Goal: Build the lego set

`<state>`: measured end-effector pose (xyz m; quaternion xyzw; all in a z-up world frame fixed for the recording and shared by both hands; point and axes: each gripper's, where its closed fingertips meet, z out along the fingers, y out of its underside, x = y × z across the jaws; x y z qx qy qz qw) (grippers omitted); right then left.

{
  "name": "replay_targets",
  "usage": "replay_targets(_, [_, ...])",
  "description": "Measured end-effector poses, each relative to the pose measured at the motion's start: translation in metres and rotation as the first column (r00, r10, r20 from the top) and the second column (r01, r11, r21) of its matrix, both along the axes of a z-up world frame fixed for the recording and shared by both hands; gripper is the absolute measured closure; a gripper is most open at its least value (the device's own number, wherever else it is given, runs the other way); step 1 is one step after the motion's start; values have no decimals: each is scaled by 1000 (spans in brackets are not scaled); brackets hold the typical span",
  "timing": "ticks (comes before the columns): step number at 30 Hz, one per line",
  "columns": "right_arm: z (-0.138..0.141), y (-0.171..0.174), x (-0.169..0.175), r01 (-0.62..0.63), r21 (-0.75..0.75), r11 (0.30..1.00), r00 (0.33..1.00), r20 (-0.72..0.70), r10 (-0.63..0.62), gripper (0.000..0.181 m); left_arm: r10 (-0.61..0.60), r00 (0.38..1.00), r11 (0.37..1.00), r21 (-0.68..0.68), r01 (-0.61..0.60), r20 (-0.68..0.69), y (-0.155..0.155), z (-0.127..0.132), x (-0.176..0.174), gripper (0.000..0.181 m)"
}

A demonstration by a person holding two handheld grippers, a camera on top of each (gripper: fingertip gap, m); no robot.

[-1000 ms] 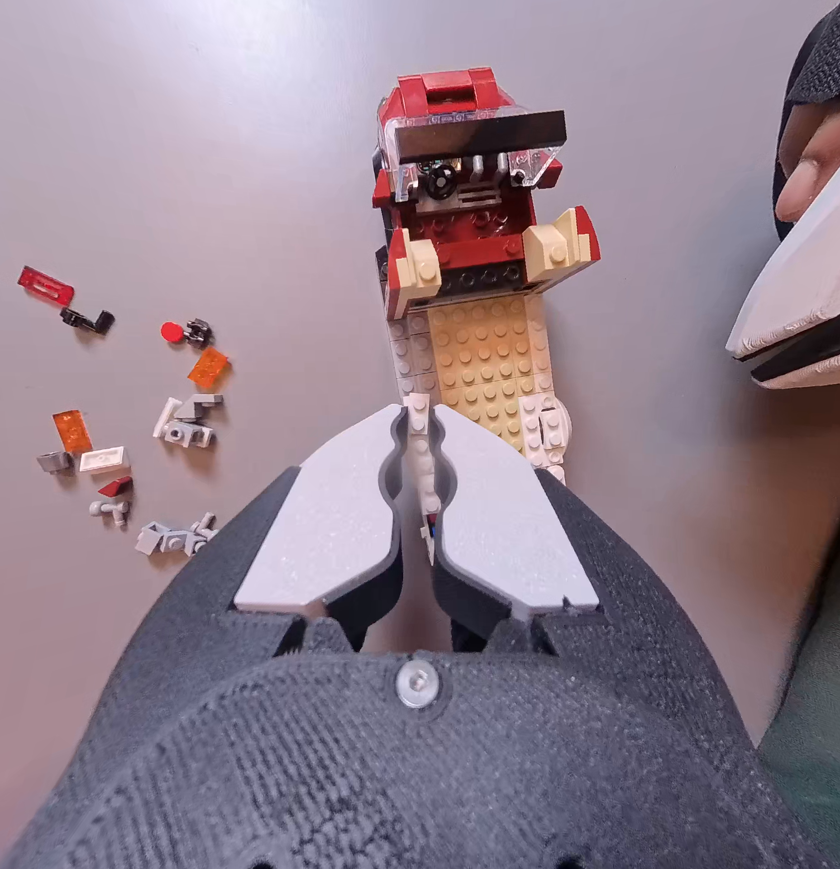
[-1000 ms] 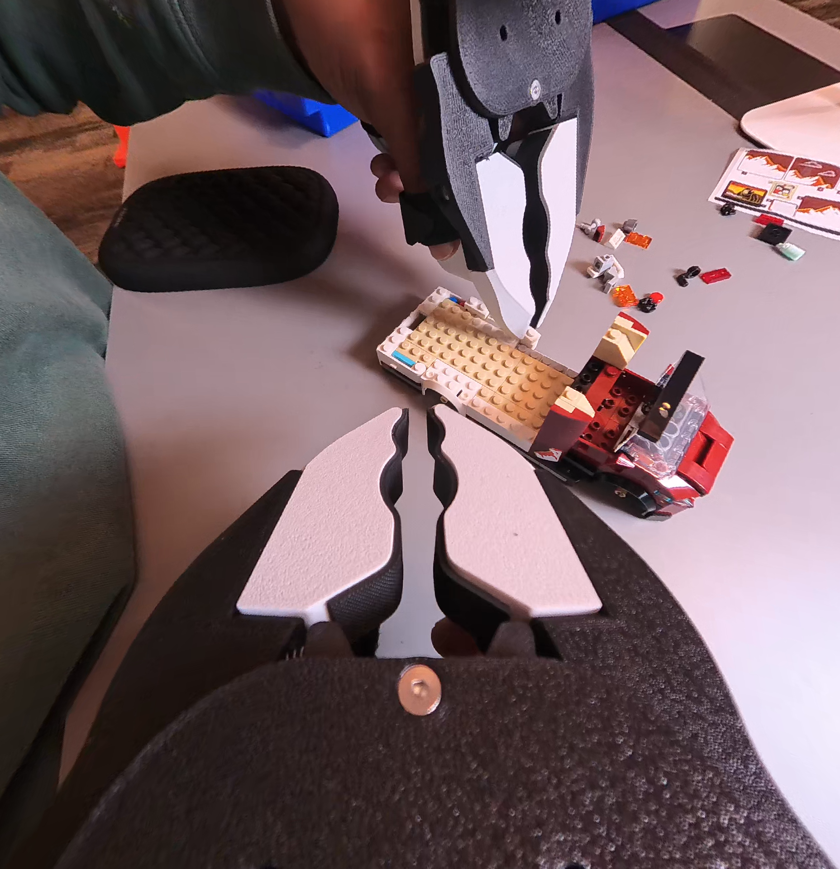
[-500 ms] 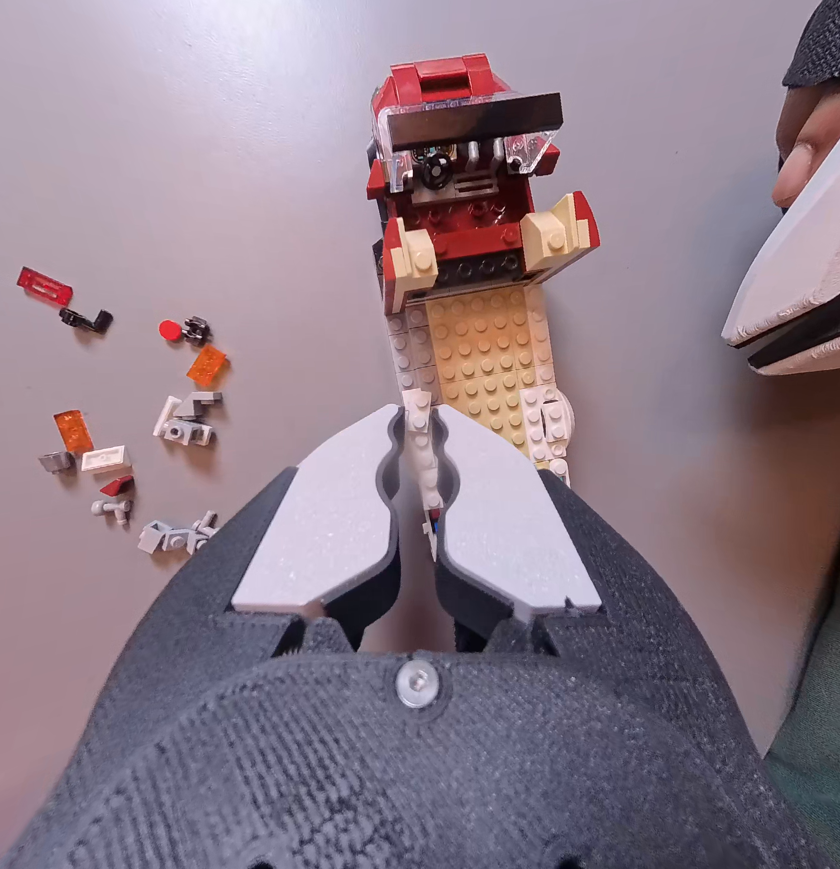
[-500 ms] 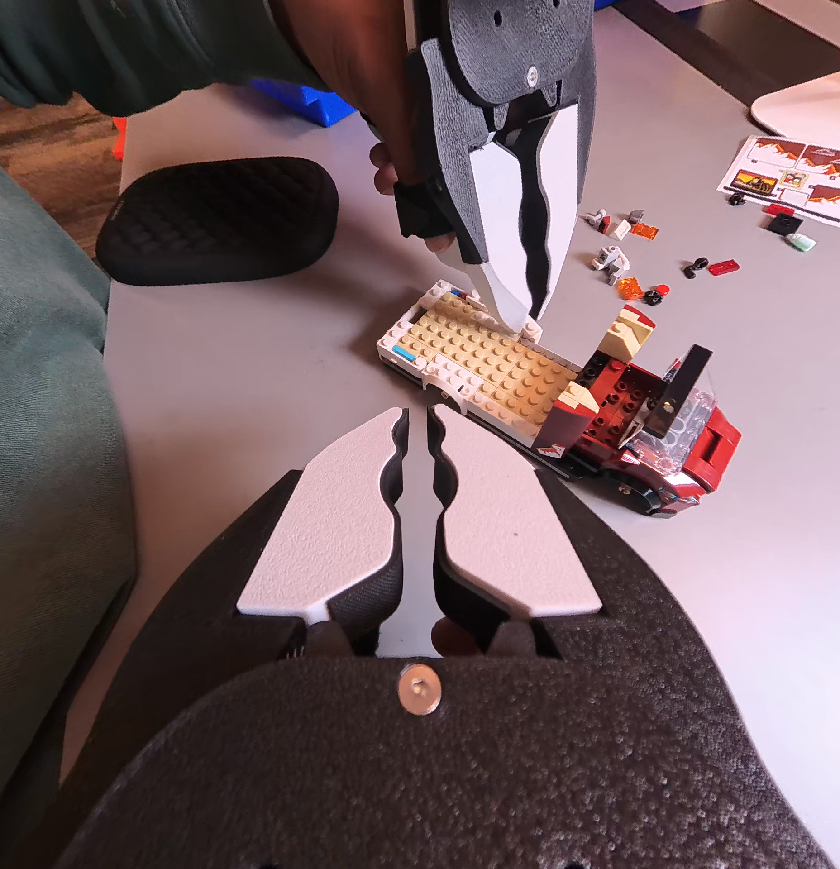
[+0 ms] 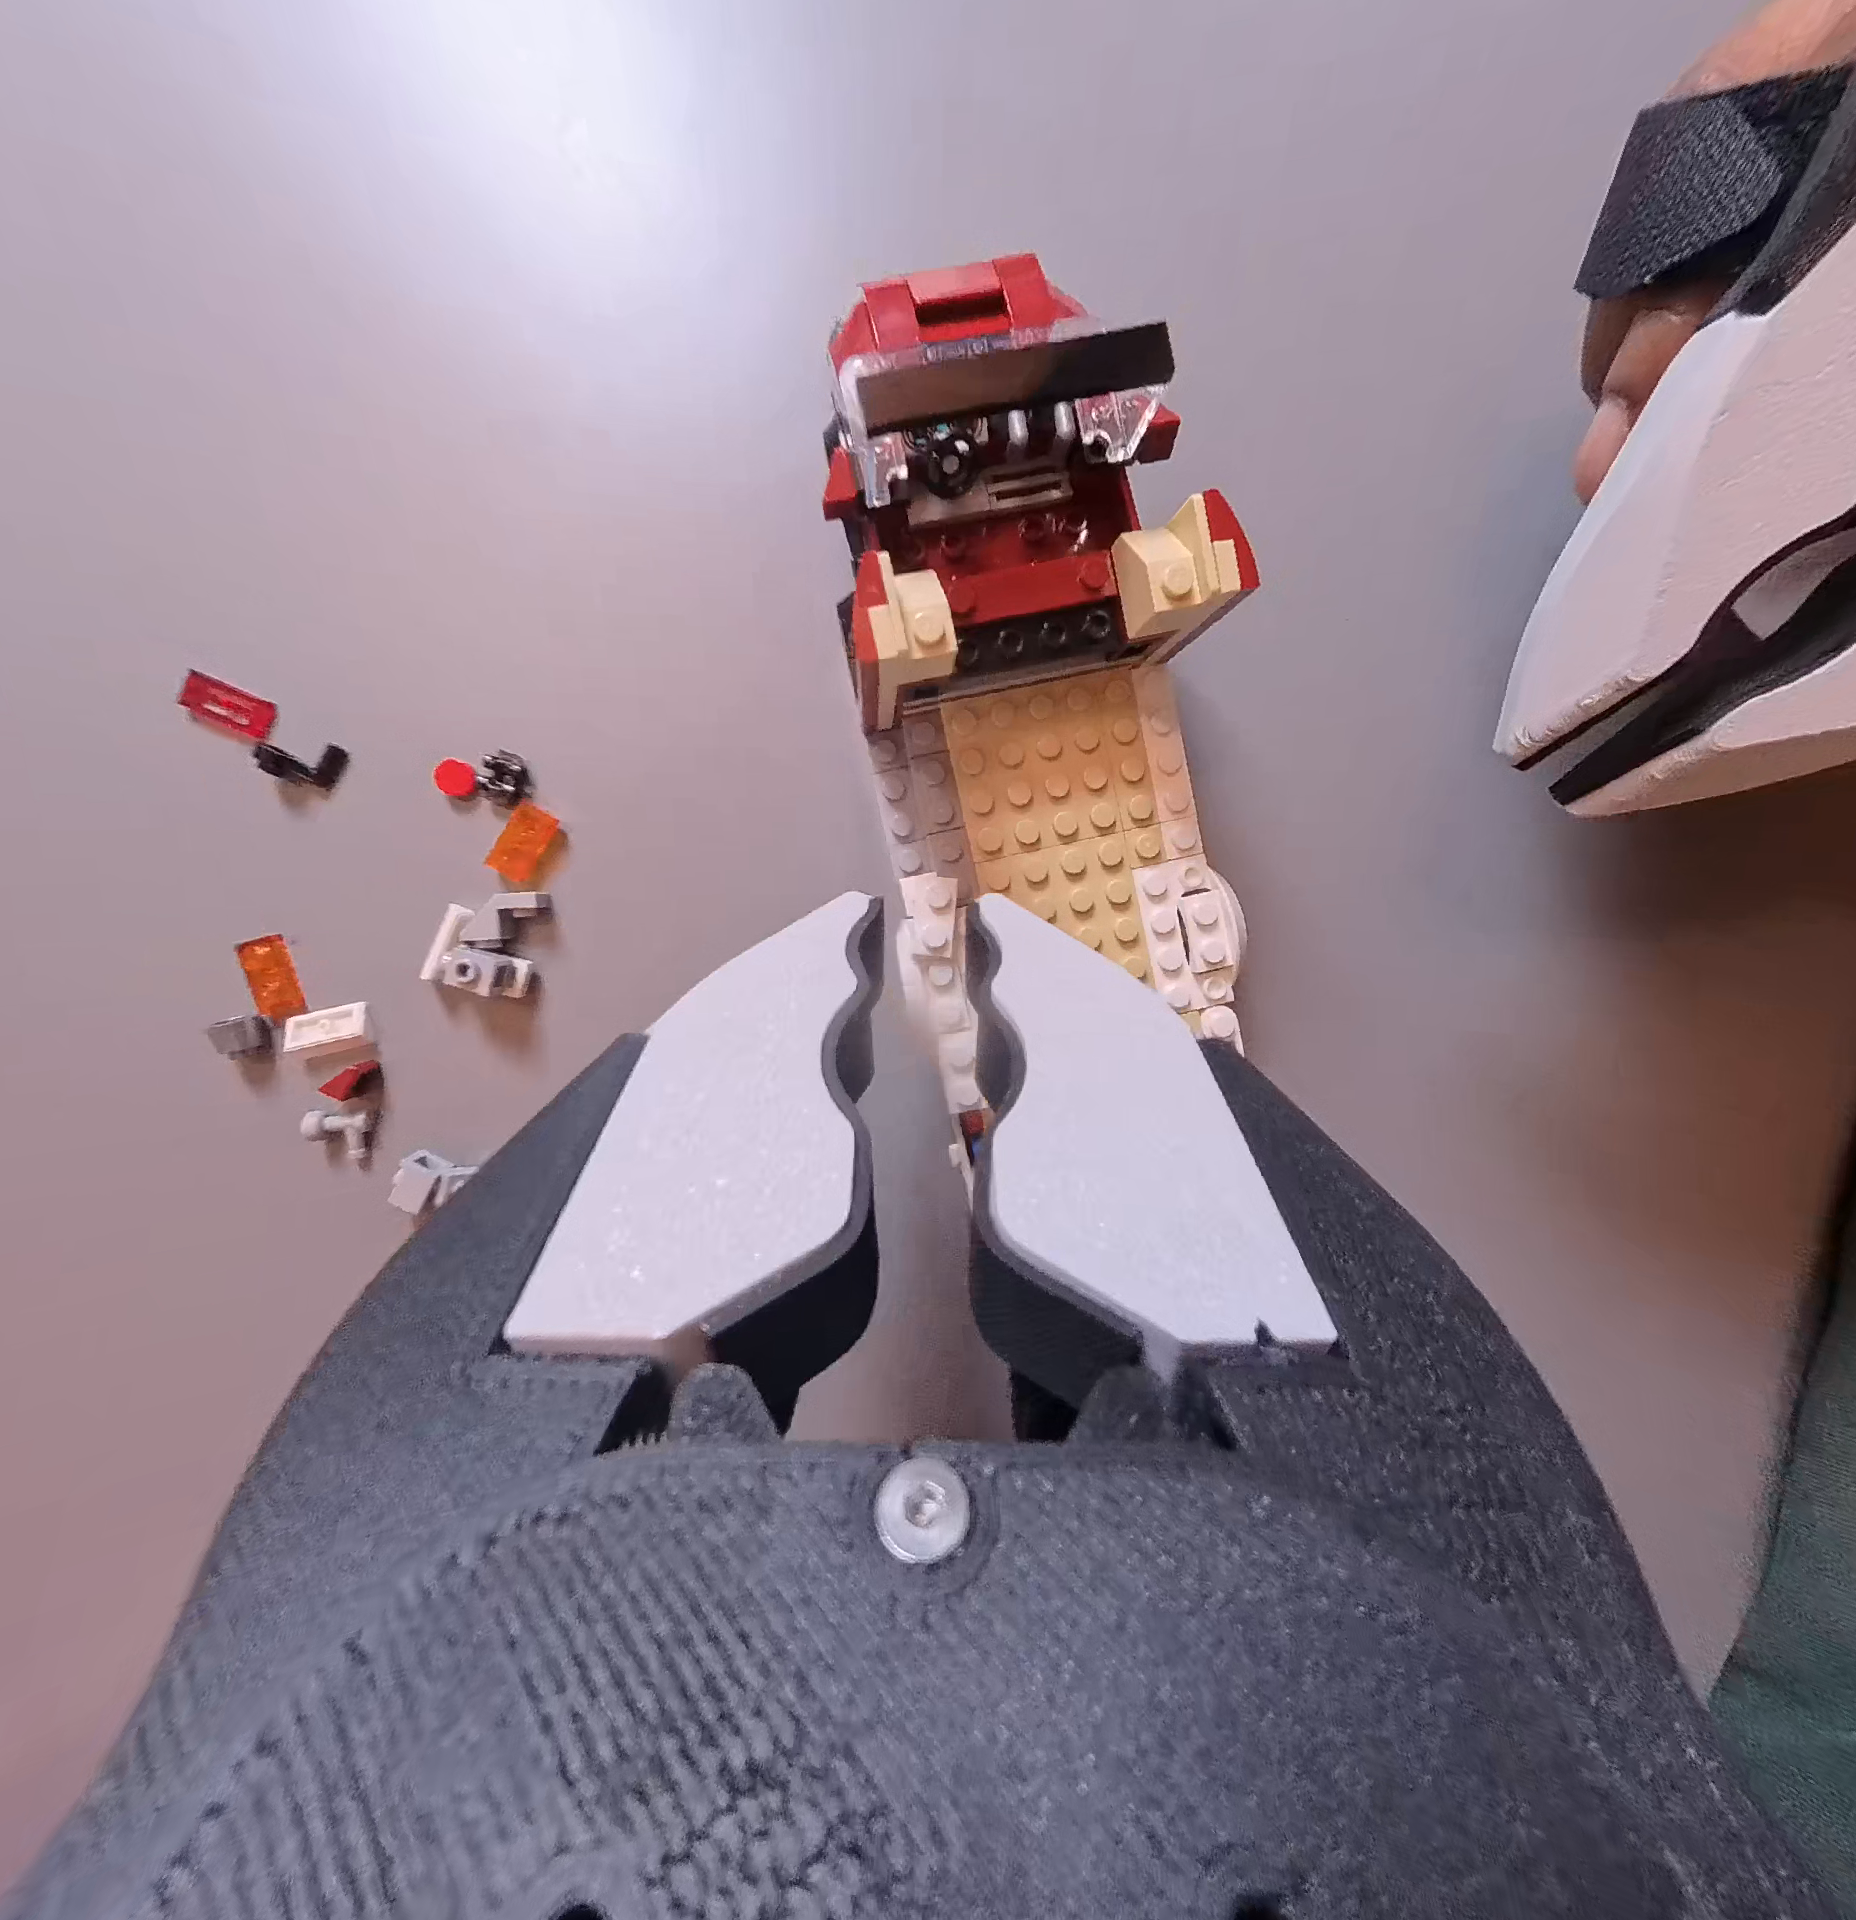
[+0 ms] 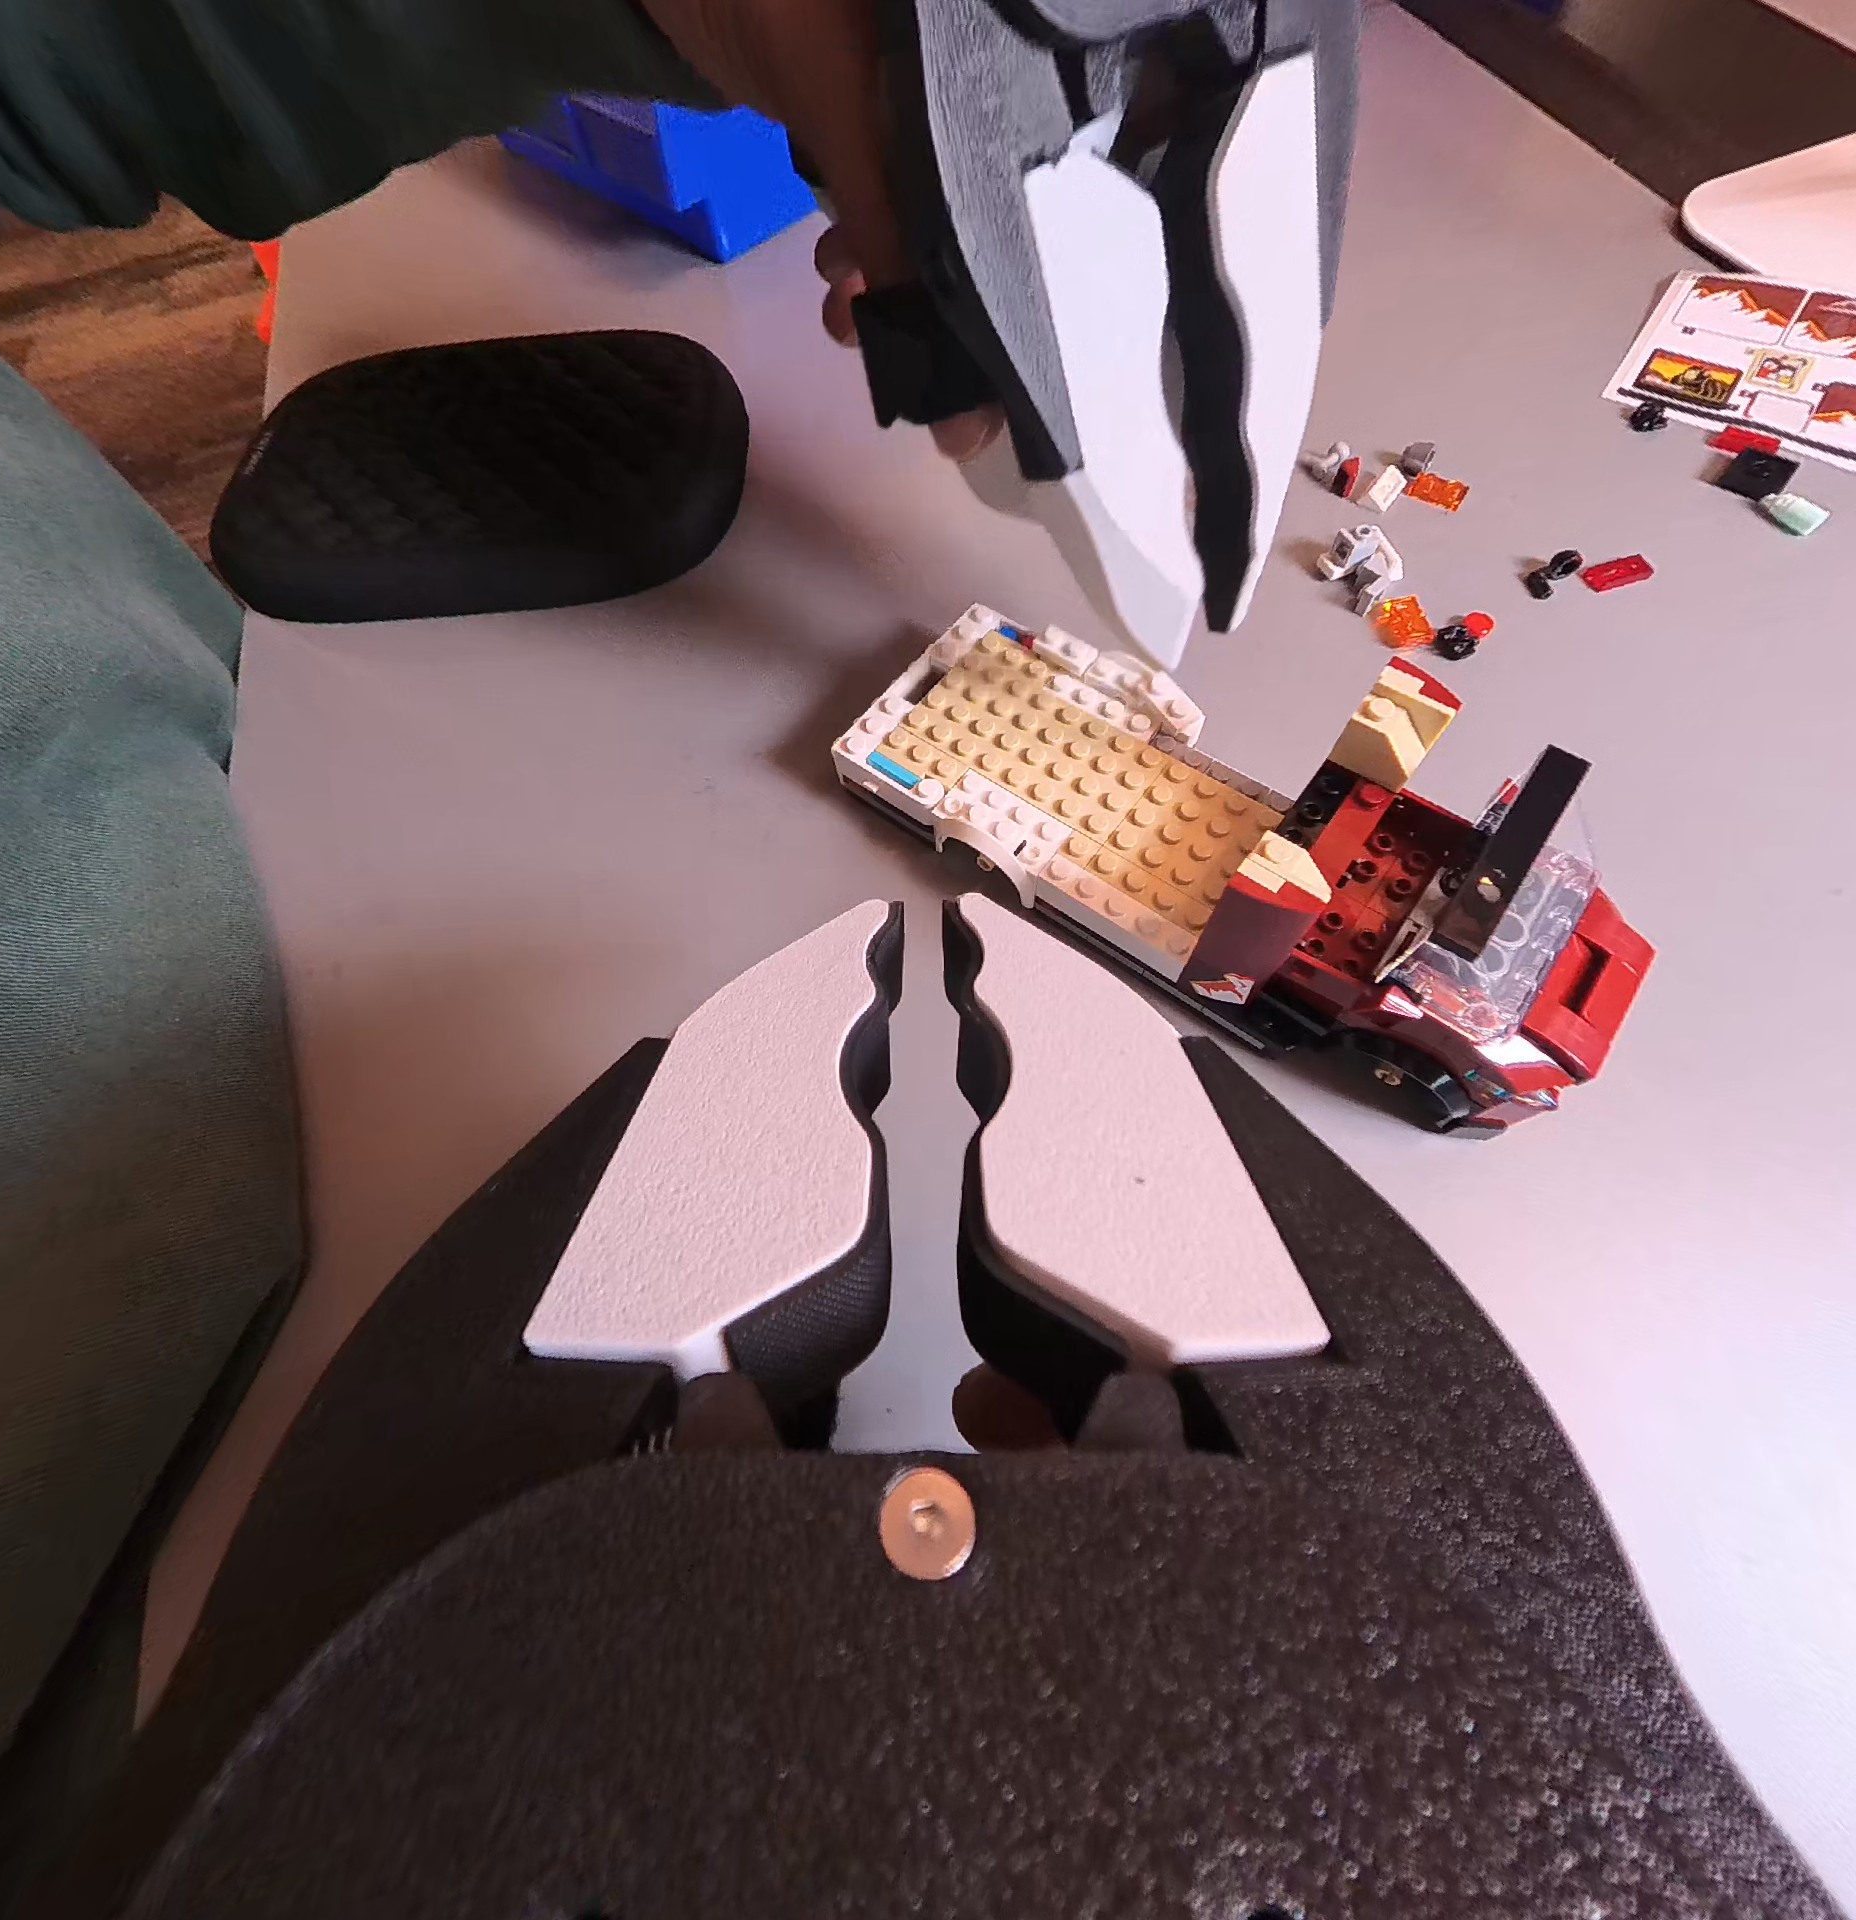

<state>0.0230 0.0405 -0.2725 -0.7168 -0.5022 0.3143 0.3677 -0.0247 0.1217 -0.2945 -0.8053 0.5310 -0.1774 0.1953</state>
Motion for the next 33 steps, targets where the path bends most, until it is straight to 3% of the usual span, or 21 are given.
replay_targets(6, [-2,0,-1,-2,0,1000,1000,8,2,174,-46,998,999,-26,45,-48,4,0,-1,178])
replay_targets(19, [2,1,2,7,10,1000,1000,4,-7,174,-149,974,987,-85,136,-172,-3,-16,3,173])
replay_targets(33, [2,0,2,9,11,1000,1000,9,-9,174,9,998,994,-106,-15,-57,-1,-17,5,175])
